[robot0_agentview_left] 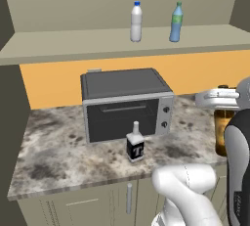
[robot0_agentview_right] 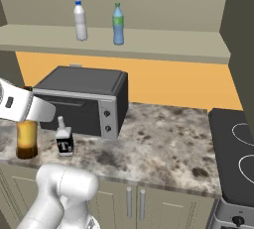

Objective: Sort all alcoholic drinks to one cabinet, and non-alcoholic drinks to the other.

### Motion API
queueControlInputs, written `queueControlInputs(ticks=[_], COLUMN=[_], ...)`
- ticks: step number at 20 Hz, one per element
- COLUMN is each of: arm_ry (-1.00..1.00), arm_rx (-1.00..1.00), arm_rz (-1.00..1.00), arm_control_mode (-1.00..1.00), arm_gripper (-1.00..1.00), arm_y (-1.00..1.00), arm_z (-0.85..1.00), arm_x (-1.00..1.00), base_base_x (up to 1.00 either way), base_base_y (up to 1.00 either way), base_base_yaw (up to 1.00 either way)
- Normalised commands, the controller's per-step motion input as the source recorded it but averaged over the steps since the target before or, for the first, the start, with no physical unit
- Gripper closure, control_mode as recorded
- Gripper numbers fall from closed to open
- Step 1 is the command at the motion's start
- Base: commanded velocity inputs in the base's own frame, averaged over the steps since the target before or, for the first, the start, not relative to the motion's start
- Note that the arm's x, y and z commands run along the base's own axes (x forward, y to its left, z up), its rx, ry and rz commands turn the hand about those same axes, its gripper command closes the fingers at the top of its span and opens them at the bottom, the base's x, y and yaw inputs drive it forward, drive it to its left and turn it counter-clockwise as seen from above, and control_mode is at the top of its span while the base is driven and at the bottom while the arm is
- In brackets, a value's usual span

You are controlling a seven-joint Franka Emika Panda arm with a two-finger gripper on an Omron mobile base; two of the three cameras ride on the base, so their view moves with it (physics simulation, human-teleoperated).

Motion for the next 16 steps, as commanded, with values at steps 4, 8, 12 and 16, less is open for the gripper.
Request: queueControlInputs(ticks=[4,8,12,16], arm_ry=[0.00,0.00,0.00,0.00], arm_rx=[0.00,0.00,0.00,0.00], arm_rz=[-0.01,0.00,0.00,0.00], arm_control_mode=[-1.00,-1.00,1.00,1.00], arm_gripper=[1.00,1.00,1.00,1.00], arm_y=[0.01,0.00,0.00,0.00], arm_z=[0.01,0.00,0.00,0.00], arm_x=[0.00,-0.01,0.00,0.00], base_base_x=[0.00,0.00,-0.69,-1.00], base_base_y=[0.00,0.00,-0.11,-0.38], base_base_yaw=[0.00,0.00,0.00,-0.03])
